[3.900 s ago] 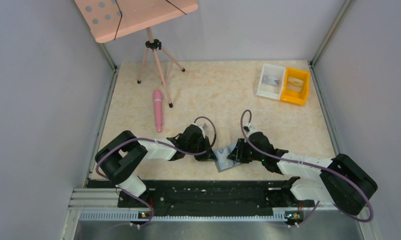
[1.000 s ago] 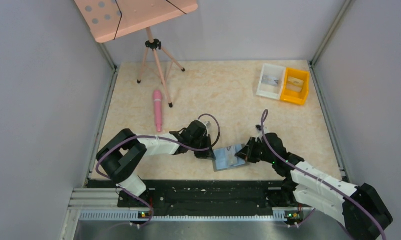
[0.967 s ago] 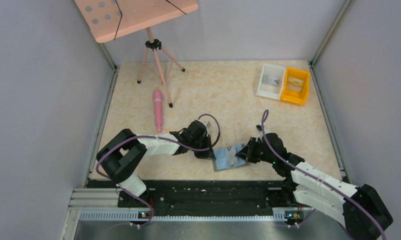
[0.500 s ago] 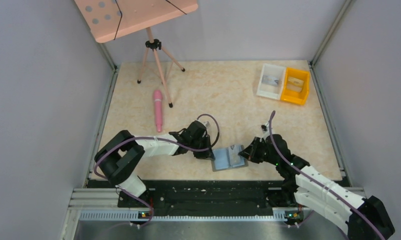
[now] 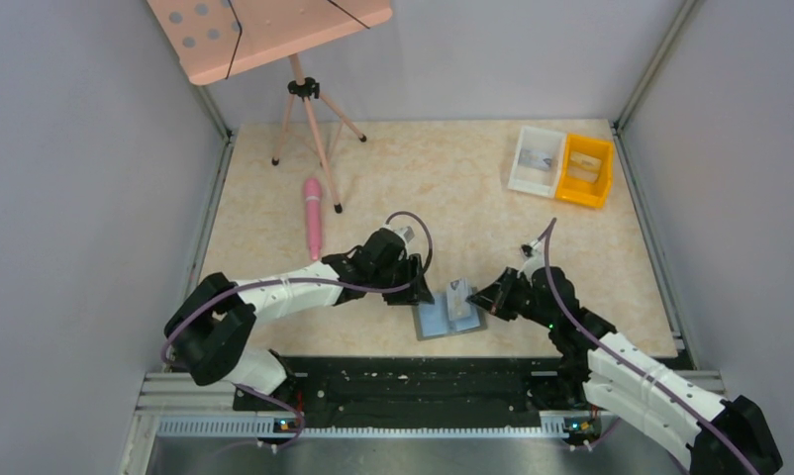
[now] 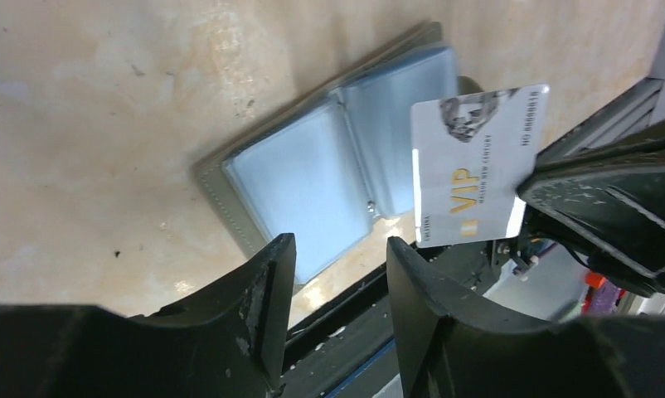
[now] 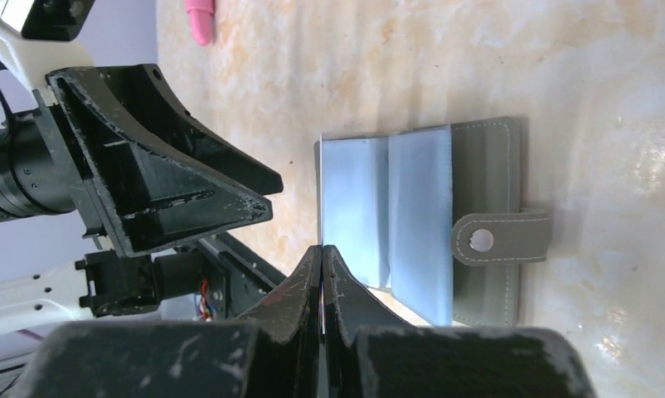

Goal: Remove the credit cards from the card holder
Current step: Remove the credit card from the card holder, then place the credit card in the storage box.

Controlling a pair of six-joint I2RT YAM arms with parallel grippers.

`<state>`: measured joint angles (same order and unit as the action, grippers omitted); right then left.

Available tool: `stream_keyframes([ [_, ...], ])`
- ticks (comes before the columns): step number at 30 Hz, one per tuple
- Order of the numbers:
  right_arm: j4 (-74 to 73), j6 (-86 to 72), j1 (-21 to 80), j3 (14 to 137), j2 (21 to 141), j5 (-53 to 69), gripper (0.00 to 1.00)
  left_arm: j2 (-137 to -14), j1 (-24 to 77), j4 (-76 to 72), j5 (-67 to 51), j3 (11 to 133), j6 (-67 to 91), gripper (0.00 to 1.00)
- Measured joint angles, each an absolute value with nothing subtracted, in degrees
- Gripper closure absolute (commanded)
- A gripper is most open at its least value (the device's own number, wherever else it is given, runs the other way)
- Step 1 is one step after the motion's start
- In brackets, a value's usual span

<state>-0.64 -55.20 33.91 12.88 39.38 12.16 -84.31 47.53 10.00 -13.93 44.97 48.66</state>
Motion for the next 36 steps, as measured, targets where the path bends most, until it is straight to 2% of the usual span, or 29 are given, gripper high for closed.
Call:
stream_keyframes([
  [7, 4.7, -59.4, 33.9, 10.1, 37.5, 13.5, 1.00, -81.4, 47.8, 2.4, -17.5, 43.6, 50.9, 0.36],
  [19, 9.0, -64.0, 33.9, 7.0, 28.6, 13.7, 1.00, -81.1, 48.1, -8.0, -22.5, 40.5, 53.9, 0.37],
  [25, 13.2, -66.0, 33.8, 5.8, 28.1, 14.3, 1.00, -81.1, 48.1, -12.1, -24.4, 40.4, 55.5, 0.51],
  [28, 14.9, -66.6, 33.8, 4.5, 28.1, 14.8, 1.00, -80.5, 48.1, -15.4, -24.7, 39.2, 56.8, 0.65],
  [34, 16.7, -65.9, 33.8, 4.2, 27.9, 15.7, 1.00, -77.2, 47.9, -19.0, -24.4, 36.0, 58.4, 1.00],
  [36, 16.6, -65.4, 33.4, 4.2, 28.9, 15.7, 1.00, -76.7, 47.7, -20.0, -25.1, 36.0, 58.5, 1.00],
])
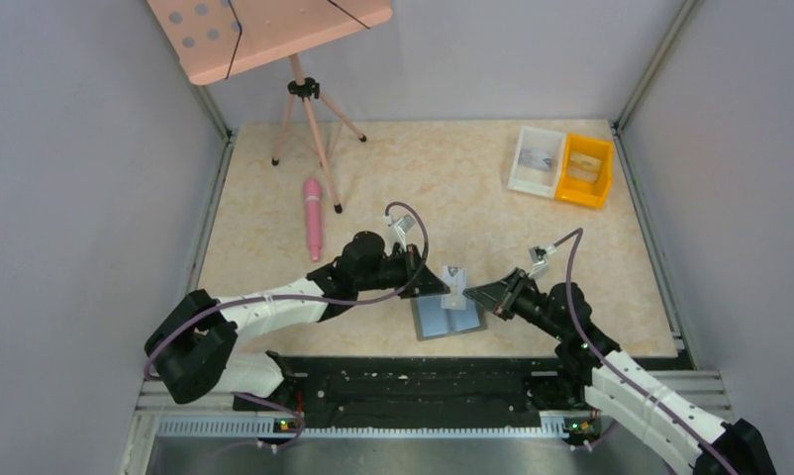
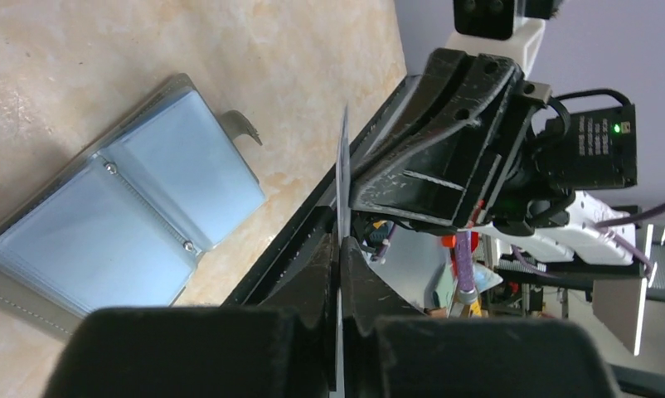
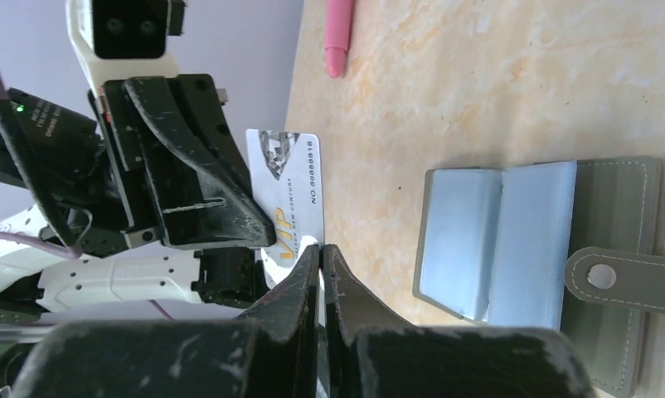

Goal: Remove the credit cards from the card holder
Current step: Place the credit card in the storage box.

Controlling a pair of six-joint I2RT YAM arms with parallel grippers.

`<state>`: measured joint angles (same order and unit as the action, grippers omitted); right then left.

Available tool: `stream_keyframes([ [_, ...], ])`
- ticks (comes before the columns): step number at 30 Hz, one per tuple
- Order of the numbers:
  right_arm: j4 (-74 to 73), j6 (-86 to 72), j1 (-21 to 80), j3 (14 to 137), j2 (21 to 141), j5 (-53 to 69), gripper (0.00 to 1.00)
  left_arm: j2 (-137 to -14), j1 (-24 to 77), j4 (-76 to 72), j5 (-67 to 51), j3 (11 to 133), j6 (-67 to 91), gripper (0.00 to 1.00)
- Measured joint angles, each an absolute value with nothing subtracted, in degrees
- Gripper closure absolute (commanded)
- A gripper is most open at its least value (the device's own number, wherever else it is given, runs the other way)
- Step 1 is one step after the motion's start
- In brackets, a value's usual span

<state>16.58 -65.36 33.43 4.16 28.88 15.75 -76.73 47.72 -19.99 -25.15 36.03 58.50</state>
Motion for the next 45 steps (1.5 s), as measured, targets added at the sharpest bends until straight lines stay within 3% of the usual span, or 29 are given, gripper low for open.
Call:
stream_keyframes([
  [8, 16.8, -63.0, 33.2, 4.8, 30.4, 17.8, 0.98, -75.3, 47.8, -19.6, -25.9, 35.7, 58.1, 1.00],
  [14, 15.0, -60.2, 33.2, 7.0, 30.5, 19.9, 0.72, -73.0, 47.9, -19.6, -26.0, 35.3, 56.9, 1.00],
  [23, 2.4, -48.1, 33.2, 18.9, 35.4, 23.4, 0.52, -71.8, 48.0, -15.7, -27.2, 35.5, 53.0, 1.00],
  [34, -8.8, -31.9, 33.2, 36.2, 44.9, 30.6, 0.53, -71.7, 48.0, -11.5, -34.3, 36.6, 48.2, 1.00],
  [45, -12.3, -24.8, 32.2, 39.9, 49.7, 43.4, 0.53, -71.8, 48.1, -8.7, -44.5, 38.6, 44.6, 1.00],
])
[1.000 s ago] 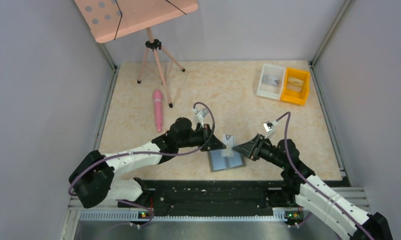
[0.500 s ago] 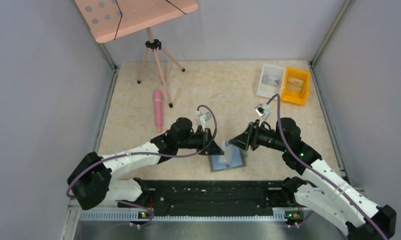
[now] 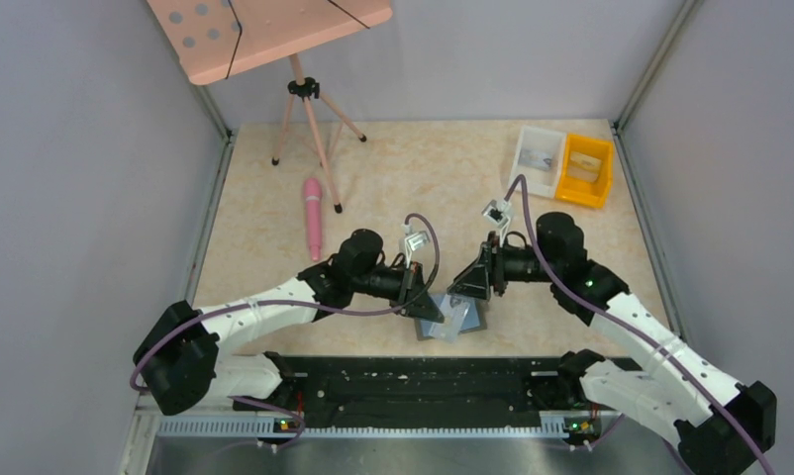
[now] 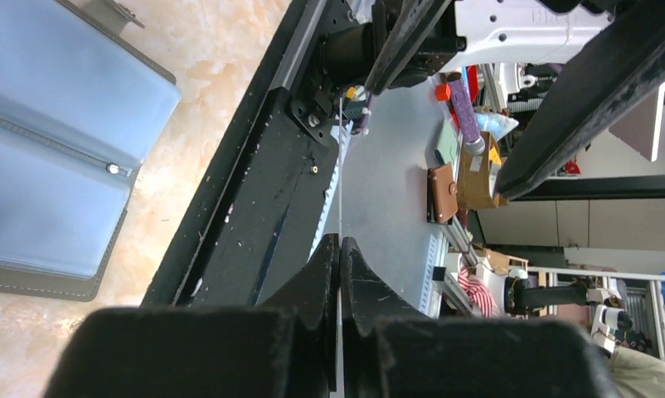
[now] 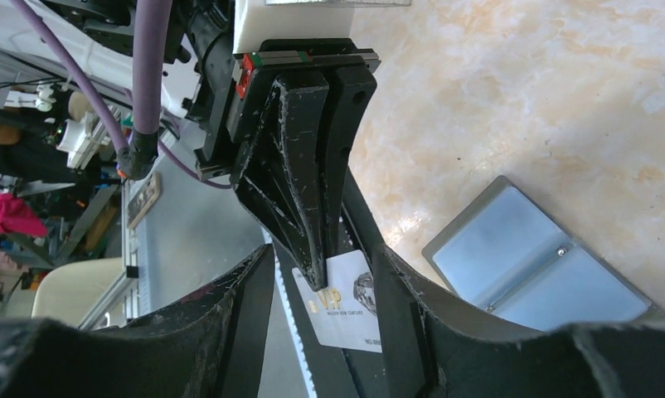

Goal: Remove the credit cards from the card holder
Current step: Place the credit card in the storage box.

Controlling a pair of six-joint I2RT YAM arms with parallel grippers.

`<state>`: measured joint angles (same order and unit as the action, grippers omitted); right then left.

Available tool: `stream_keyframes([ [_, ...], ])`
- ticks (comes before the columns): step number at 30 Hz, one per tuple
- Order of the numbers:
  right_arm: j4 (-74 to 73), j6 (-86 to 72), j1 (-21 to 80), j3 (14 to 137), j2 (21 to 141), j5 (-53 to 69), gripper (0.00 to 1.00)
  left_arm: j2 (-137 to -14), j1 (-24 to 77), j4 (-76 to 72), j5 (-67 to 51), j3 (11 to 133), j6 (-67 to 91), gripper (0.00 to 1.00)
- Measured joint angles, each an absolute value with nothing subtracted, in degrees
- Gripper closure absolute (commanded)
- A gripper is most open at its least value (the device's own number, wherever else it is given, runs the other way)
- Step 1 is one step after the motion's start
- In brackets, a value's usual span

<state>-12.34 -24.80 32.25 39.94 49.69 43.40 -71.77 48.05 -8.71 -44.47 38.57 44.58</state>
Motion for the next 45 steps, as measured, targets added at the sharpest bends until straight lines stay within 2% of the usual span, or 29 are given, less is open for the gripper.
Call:
stream_keyframes([
  [16, -7.6, -26.1, 27.4, 35.8, 53.8, 58.8, 0.52, -70.0, 48.1, -4.7, -46.7, 38.6, 40.3, 1.00],
  [25, -6.7, -26.6, 27.4, 32.9, 53.8, 60.8, 0.53, -70.0, 48.1, -4.7, -47.3, 38.6, 40.3, 1.00],
  [31, -6.9, -26.7, 27.4, 31.9, 53.4, 60.8, 0.67, -70.0, 48.1, -4.7, -47.5, 38.6, 40.3, 1.00],
  [40, -6.5, -27.5, 27.4, 31.4, 53.2, 61.0, 0.78, -69.9, 48.1, -4.7, -48.2, 38.6, 40.3, 1.00],
  [45, -5.5, -28.6, 27.2, 30.7, 53.0, 61.2, 1.00, -69.8, 48.1, -4.6, -48.4, 38.6, 40.1, 1.00],
])
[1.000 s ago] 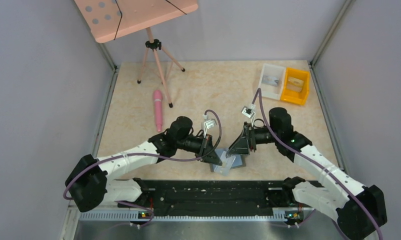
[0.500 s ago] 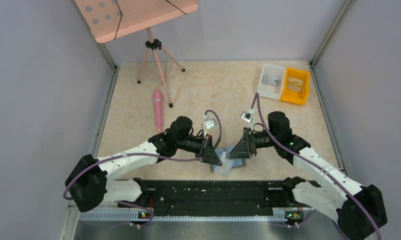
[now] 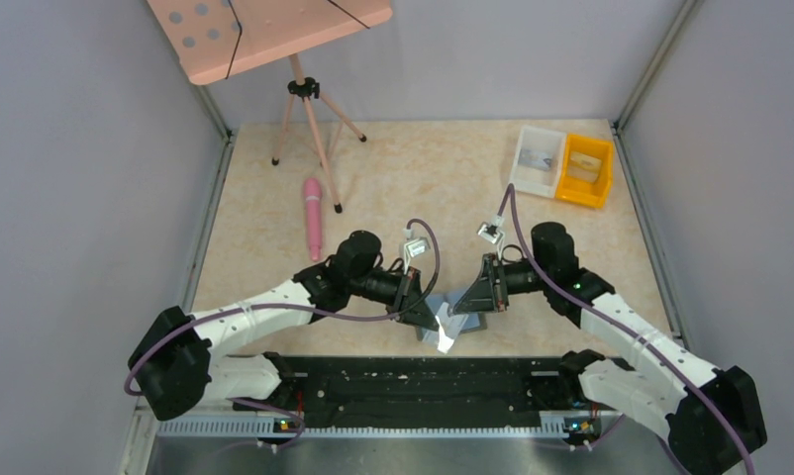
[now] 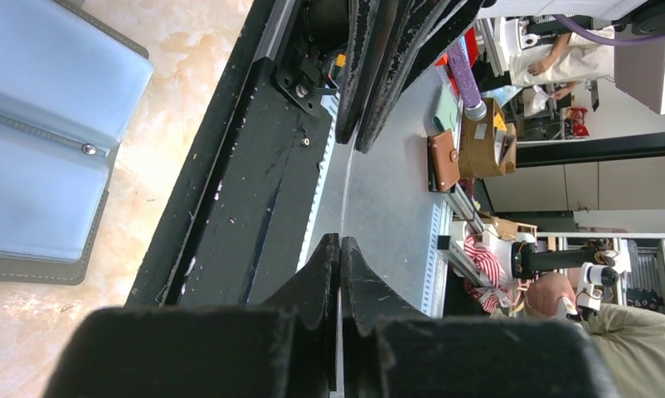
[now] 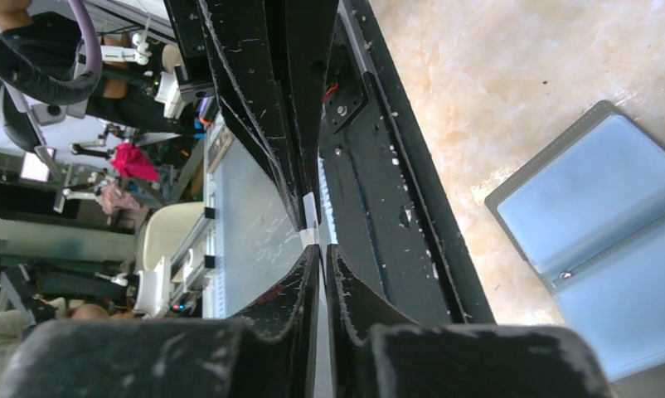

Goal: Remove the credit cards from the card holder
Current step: Place the credit card in the storage box.

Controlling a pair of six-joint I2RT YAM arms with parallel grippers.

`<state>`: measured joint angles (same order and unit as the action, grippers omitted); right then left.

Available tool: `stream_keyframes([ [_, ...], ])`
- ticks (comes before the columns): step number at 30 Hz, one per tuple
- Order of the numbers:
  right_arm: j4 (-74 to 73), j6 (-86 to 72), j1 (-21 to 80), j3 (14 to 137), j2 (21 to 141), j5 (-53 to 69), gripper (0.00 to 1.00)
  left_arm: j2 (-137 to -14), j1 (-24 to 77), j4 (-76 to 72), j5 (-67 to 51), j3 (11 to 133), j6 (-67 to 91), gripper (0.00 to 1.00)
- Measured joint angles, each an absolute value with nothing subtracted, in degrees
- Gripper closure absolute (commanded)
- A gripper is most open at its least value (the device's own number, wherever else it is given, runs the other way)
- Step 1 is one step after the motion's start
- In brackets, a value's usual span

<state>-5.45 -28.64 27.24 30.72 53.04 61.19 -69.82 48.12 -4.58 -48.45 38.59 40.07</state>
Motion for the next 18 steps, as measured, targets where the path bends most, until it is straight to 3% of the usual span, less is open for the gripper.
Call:
stream_keyframes([
  [2, -5.2, -29.0, 27.2, 30.7, 53.0, 61.3, 1.00, -69.6, 48.1, -4.4, -48.4, 38.6, 39.9, 1.00],
  [3, -5.1, -29.2, 27.2, 30.7, 53.0, 61.5, 1.00, -69.5, 48.1, -4.1, -48.4, 38.7, 39.8, 0.95],
  [6, -4.9, -29.7, 27.2, 30.8, 53.0, 61.3, 1.00, -69.5, 48.1, -2.5, -47.9, 39.6, 38.8, 0.62],
  [8, -5.0, -30.1, 27.2, 30.9, 53.0, 60.6, 1.00, -69.5, 48.1, -0.8, -46.7, 40.6, 38.1, 0.27],
  [11, -5.9, -30.5, 26.8, 31.6, 53.1, 58.4, 1.00, -69.2, 48.0, 2.5, -44.2, 42.6, 36.3, 0.02],
  [18, -8.9, -30.5, 20.8, 36.7, 54.4, 53.1, 1.00, -65.3, 47.9, 12.2, -36.1, 46.0, 30.4, 0.01],
])
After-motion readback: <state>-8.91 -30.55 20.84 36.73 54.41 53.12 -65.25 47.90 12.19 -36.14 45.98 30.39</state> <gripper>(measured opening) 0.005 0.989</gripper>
